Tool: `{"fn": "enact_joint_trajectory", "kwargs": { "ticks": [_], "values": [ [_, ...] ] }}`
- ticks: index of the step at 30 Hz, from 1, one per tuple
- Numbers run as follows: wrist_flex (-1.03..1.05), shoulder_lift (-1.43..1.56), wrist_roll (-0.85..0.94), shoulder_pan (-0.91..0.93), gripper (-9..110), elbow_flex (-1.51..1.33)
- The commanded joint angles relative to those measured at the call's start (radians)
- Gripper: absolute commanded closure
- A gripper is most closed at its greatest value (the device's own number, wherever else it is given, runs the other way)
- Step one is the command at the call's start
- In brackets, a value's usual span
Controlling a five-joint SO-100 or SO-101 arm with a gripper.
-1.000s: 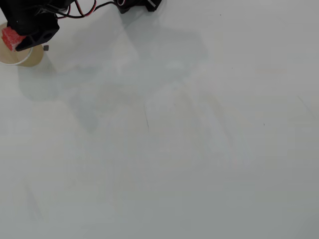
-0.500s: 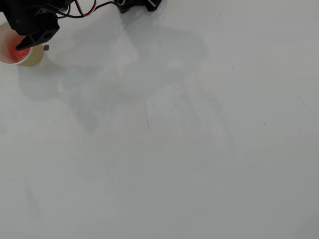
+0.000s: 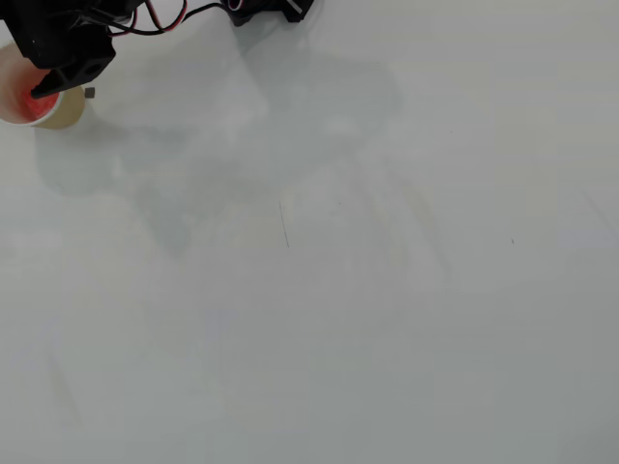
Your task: Pick up the cube and drop it in the cup.
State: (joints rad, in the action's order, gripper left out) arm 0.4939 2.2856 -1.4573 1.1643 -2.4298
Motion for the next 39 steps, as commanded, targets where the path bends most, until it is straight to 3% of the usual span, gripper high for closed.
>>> {"fn": "enact_joint_trajectory", "kwargs": {
  "ticks": [1,15,23,39],
  "values": [
    [-0.021,0.011,0.009,-0.018,67,0.156],
    [-0.147,0.035,0.002,-0.018,101,0.166],
    [-0.164,0.16,0.002,-0.144,101,0.114],
    [-0.092,0.529,0.0,-0.676,101,-0.215]
  ]
}}
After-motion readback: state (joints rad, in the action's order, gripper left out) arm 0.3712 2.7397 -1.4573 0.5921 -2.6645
